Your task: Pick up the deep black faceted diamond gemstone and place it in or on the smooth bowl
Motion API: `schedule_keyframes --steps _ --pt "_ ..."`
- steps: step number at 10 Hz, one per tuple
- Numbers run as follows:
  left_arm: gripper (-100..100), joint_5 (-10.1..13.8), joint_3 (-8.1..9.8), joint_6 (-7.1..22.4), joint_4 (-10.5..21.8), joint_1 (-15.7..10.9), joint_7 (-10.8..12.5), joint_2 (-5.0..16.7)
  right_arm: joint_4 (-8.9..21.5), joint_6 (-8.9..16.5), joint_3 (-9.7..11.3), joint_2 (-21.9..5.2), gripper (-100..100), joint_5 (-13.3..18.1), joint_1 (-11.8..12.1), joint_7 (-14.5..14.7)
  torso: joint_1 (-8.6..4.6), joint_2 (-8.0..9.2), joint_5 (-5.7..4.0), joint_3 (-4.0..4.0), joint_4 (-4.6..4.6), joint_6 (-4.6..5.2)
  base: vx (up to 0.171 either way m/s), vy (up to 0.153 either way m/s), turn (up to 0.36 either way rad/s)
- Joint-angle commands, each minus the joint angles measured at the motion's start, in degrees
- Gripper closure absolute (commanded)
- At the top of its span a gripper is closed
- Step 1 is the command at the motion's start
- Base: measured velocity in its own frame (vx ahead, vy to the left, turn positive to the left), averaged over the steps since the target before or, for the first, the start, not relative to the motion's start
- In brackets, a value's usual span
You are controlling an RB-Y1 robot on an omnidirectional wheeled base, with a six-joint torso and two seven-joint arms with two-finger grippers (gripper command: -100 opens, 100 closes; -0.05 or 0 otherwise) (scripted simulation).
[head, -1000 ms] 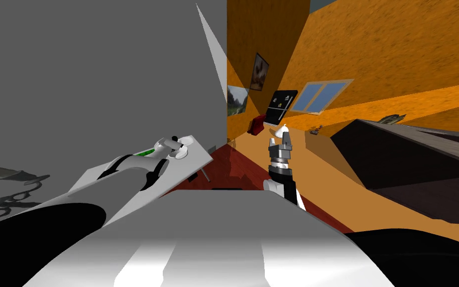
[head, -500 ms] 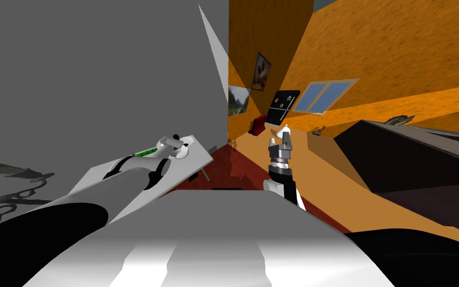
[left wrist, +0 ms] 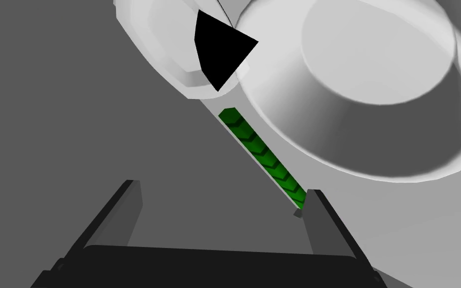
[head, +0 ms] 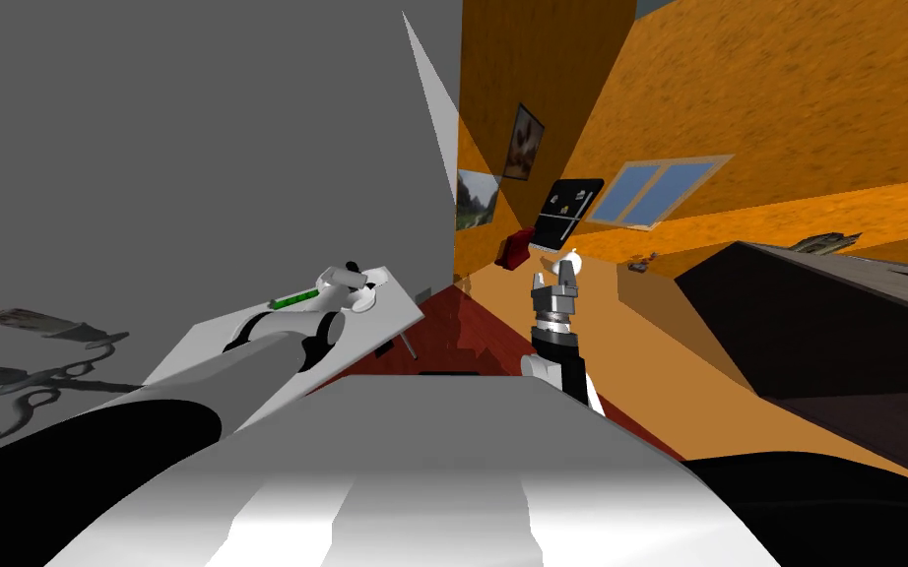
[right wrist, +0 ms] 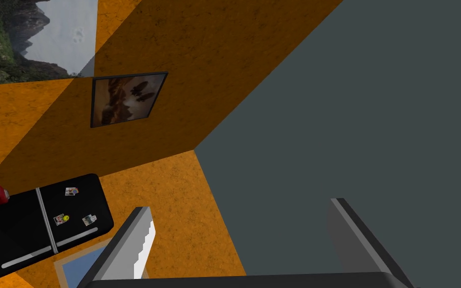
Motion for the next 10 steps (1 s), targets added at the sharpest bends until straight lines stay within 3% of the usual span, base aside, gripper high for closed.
schedule_keyframes --steps 1,2,4,5,7,8,10 --pt "-100 -0.45 1.88 -0.23 0.14 -0.39 -1.36 -0.31 0.00 0.00 0.00 0.00 0 0.00 0.00 0.00 0.00 0.00 0.00 0.00 0.00 0.00 0.015 -0.008 -0.006" --pt "-100 -2.38 4.09 0.84 -2.79 -0.51 -3.87 -2.37 0.00 0.00 0.00 0.00 0 0.00 0.00 0.00 0.03 0.03 0.01 0.02 0.00 0.00 0.025 -0.013 0.091" --pt "-100 -2.38 6.69 0.84 -2.79 -0.51 -5.54 -2.37 0.00 0.00 0.00 0.00 0 0.00 0.00 0.00 0.01 0.00 0.00 0.00 0.00 -0.01 0.021 -0.011 0.041" --pt "-100 -4.31 8.76 1.92 -5.11 -0.62 -7.84 -4.43 0.00 0.00 0.00 0.00 0 0.00 0.00 0.00 0.04 0.04 0.01 0.02 0.00 0.00 0.024 -0.008 0.106" --pt "-100 -4.31 11.49 1.92 -5.72 -0.62 -9.72 -4.43 0.00 0.00 0.00 0.00 0 0.00 0.00 0.00 0.02 0.02 0.01 0.01 0.00 -0.01 0.020 -0.011 0.032" --pt "-100 -6.24 13.53 3.00 -8.23 -0.74 -12.01 -6.48 0.00 0.00 0.00 0.00 0 0.00 0.00 0.00 0.04 0.04 0.01 0.02 0.01 0.00 0.027 -0.011 0.126" --pt "-100 -6.24 16.29 3.00 -8.65 -0.74 -13.90 -6.48 0.00 0.00 0.00 0.00 0 0.00 0.00 0.00 0.01 0.01 0.00 0.00 0.00 0.00 0.019 -0.013 0.021"
